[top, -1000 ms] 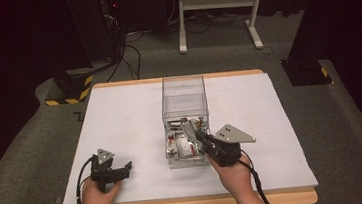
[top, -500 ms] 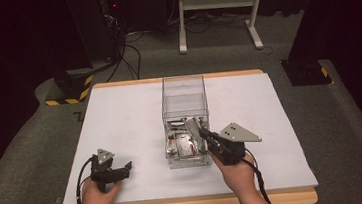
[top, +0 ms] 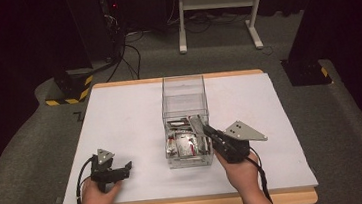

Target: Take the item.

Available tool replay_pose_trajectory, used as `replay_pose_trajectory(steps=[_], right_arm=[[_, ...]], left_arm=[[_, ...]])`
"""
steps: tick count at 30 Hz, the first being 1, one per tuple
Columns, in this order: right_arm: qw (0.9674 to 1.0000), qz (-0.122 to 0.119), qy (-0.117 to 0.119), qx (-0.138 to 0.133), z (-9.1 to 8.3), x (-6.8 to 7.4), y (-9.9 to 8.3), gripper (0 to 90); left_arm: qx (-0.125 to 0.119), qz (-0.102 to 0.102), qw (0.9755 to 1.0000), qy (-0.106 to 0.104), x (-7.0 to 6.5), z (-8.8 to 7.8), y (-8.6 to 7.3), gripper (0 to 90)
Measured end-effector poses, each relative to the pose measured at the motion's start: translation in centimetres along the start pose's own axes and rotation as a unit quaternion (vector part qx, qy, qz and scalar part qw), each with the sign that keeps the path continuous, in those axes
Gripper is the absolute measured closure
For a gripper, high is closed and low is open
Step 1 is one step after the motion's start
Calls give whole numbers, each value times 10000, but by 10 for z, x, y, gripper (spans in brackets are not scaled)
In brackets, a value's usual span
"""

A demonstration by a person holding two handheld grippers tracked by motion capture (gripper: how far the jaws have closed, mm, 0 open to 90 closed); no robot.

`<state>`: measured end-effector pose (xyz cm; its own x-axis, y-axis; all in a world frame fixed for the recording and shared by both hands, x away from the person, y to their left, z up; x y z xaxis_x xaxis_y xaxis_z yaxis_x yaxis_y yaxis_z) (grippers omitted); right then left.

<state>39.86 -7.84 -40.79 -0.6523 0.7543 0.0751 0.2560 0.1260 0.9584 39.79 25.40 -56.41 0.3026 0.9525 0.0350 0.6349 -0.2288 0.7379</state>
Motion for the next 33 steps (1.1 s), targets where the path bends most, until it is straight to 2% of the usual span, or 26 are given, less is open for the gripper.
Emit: replay_pose_trajectory(steps=[18, 33], right_arm=[[9995, 107, -270, -156, -11, -22, 6, 900], [9968, 309, -694, -264, -24, -55, 6, 900]], left_arm=[[0, 1, 10000, 0, 0, 0, 0, 137], [1, 2, 10000, 0, 0, 0, 0, 137]])
Point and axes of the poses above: each handheld gripper's, and its own axes: z roughly forward along the jaws, y roughly out of its top, x roughly to its left, the point moved 8 cm from there along z, roughly forward along the jaws, and after that the axes turned 2 degrees about y, right-handed, at the moved point
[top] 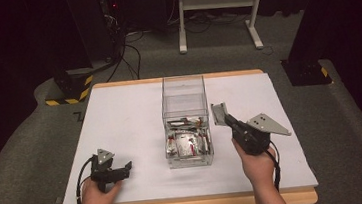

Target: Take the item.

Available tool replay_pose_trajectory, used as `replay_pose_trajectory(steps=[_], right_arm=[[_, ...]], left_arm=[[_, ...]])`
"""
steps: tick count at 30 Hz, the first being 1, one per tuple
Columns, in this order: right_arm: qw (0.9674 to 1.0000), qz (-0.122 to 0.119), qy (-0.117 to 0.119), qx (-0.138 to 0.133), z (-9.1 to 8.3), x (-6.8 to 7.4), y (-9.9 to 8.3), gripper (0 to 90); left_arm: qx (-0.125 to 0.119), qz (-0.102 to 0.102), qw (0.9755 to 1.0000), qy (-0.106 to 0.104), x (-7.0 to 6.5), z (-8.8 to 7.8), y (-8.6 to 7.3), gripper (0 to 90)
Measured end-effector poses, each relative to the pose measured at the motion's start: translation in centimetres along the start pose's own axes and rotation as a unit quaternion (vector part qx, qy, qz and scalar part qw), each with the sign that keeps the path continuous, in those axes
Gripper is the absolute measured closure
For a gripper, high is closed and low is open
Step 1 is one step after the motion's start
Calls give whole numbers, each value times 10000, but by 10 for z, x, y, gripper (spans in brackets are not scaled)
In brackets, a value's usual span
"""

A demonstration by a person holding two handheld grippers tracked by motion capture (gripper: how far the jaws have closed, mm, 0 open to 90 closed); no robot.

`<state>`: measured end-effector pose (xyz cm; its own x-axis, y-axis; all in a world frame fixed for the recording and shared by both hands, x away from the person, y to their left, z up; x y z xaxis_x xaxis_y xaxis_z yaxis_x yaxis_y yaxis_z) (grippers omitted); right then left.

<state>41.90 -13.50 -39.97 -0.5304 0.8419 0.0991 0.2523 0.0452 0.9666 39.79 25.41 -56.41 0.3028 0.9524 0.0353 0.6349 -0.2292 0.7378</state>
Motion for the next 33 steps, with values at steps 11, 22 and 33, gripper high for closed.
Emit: replay_pose_trajectory(steps=[11, 22, 33], right_arm=[[9995, 99, -285, 42, 0, -22, -6, 900], [9988, 106, -422, 244, 12, -35, -18, 900], [9969, 184, -481, 590, 30, -46, -39, 900]], left_arm=[[-1, -2, 10000, -1, 0, 0, 0, 137], [-7, -5, 10000, 2, 0, 0, 0, 137], [-10, 0, 10000, 6, 0, 0, 0, 137]])
Point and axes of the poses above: each handheld gripper's, and its own axes: z roughly forward along the jaws, y roughly out of its top, x roughly to its left, the point moved 8 cm from there along z, roughly forward along the jaws, and after that the axes turned 2 degrees about y, right-handed, at the moved point
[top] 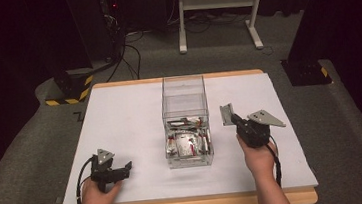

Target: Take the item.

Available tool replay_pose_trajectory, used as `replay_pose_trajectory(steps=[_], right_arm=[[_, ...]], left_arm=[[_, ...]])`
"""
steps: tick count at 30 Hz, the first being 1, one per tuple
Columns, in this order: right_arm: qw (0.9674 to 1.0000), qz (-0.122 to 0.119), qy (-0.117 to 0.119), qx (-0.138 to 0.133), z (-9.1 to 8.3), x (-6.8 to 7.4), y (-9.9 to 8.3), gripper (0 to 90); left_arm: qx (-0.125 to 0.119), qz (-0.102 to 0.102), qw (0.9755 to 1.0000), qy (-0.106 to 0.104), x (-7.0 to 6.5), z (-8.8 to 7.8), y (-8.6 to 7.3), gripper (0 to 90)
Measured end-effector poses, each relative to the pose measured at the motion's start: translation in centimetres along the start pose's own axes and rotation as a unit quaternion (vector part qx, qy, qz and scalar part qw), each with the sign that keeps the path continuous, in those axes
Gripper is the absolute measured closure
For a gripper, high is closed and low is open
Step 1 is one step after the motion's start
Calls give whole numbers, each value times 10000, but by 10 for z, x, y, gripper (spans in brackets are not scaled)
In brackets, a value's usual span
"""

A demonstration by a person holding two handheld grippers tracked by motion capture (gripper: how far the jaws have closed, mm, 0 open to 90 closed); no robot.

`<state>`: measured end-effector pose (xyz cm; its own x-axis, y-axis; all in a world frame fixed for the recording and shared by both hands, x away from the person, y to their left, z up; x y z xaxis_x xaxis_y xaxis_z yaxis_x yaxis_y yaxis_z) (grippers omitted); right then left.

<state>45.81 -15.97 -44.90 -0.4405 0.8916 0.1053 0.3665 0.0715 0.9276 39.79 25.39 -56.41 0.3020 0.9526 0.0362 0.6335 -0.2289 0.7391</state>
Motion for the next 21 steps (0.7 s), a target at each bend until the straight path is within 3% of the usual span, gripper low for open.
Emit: replay_pose_trajectory(steps=[21], right_arm=[[9983, 46, -285, 505, 28, -18, -28, 900]], left_arm=[[0, -12, 10000, -4, 0, 0, 0, 137]])
Point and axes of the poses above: each handheld gripper's, and its own axes: z roughly forward along the jaws, y roughly out of its top, x roughly to its left, the point moved 8 cm from there along z, roughly forward along the jaws, and after that the axes turned 2 degrees about y, right-handed, at the moved point
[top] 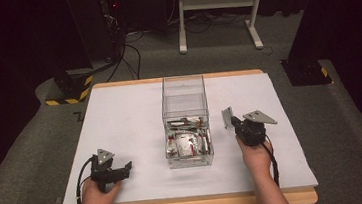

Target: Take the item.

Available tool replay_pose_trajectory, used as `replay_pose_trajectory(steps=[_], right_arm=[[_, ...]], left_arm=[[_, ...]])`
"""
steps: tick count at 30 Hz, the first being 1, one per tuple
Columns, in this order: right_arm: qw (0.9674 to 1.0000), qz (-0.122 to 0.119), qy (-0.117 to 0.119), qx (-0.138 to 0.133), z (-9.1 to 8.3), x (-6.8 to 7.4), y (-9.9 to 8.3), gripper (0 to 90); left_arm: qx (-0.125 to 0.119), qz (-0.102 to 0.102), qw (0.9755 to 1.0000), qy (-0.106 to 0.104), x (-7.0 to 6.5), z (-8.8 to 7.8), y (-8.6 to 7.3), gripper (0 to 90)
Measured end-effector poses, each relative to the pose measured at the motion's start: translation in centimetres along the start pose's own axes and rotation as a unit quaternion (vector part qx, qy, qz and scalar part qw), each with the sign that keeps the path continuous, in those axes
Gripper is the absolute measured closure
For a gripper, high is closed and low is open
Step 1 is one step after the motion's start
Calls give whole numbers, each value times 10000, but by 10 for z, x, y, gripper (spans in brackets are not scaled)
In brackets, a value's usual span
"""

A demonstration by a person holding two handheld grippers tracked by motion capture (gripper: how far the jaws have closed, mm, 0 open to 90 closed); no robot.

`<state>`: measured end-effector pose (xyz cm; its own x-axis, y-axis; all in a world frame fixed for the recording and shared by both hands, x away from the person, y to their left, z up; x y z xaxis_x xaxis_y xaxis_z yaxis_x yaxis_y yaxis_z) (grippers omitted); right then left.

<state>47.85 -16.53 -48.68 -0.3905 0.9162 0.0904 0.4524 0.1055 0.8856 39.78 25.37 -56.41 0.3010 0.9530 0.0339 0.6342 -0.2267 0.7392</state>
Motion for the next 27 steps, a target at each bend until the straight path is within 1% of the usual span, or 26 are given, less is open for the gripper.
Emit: replay_pose_trajectory(steps=[6, 7, 11, 14, 15, 19, 21, 22, 27], right_arm=[[9998, 76, 23, 195, 9, -3, -9, 900], [9997, 84, 6, 245, 10, -4, -10, 900], [9995, 112, -42, 304, 14, -8, -13, 900], [9992, 120, -120, 350, 16, -12, -15, 895], [9992, 125, -150, 353, 16, -14, -16, 885], [9983, 293, -290, 417, 17, -25, -19, 820], [9978, 328, -359, 445, 17, -30, -21, 781], [9975, 390, -367, 467, 17, -32, -22, 770], [9962, 508, -527, 462, 13, -43, -23, 701]], left_arm=[[-1, 1, 10000, 1, 0, 0, 0, 138], [1, 0, 10000, -1, 0, 0, 0, 137], [1, 2, 10000, 1, 0, 0, 0, 137], [0, 10, 10000, 3, 0, 0, 0, 137], [0, 3, 10000, 2, 0, 0, 0, 138], [1, 6, 10000, 1, 0, 0, 0, 138], [-1, 4, 10000, 1, 0, 0, 0, 137], [0, 1, 10000, 1, 0, 0, 0, 138], [0, 5, 10000, 1, 0, 0, 0, 138]])
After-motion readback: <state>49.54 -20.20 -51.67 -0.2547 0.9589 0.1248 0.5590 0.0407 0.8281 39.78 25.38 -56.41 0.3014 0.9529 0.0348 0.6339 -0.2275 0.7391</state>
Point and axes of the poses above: each handheld gripper's, and its own axes: z roughly forward along the jaws, y roughly out of its top, x roughly to its left, the point moved 8 cm from there along z, roughly forward along the jaws, and after that the axes turned 2 degrees about y, right-handed, at the moved point
